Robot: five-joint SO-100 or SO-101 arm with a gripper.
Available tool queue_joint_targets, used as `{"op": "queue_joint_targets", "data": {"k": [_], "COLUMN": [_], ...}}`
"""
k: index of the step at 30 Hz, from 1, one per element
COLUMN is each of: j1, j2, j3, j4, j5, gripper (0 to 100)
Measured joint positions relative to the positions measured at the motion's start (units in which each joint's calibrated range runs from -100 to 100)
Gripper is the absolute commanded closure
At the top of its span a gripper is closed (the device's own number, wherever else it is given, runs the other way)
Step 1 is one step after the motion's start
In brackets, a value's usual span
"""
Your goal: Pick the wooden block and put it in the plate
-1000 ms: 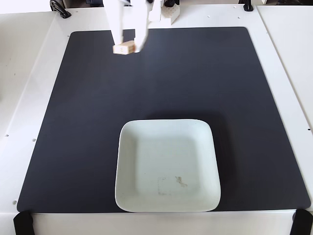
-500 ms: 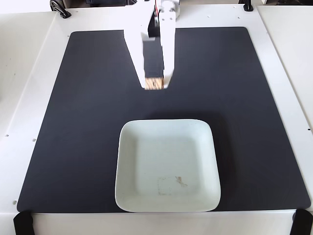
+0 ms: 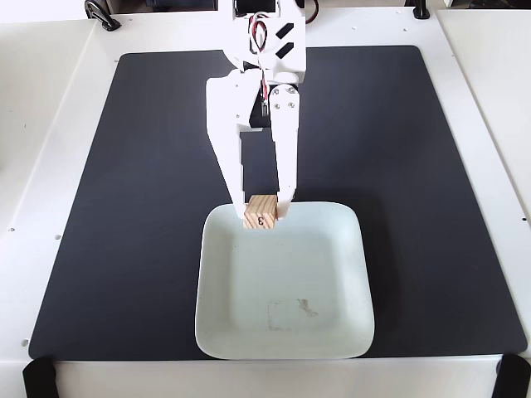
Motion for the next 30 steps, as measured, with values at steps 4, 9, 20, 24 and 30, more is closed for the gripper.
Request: {"op": "queue_joint_targets", "data": {"k": [4,9,20,24,30], "j1": [0.00,0.00,-0.48,-1.64,-1.64], "j2": [4.00,9.10,19.99,22.46,24.16], "j3": [-4.83,-10.98,-24.68,-28.63,-31.62], "j4": [-0.34,-0.34,-0.34,-0.34,-0.34], "j5": [0.00,0.00,0.00,0.00,0.00], "gripper": [99,99,98,98,90]}}
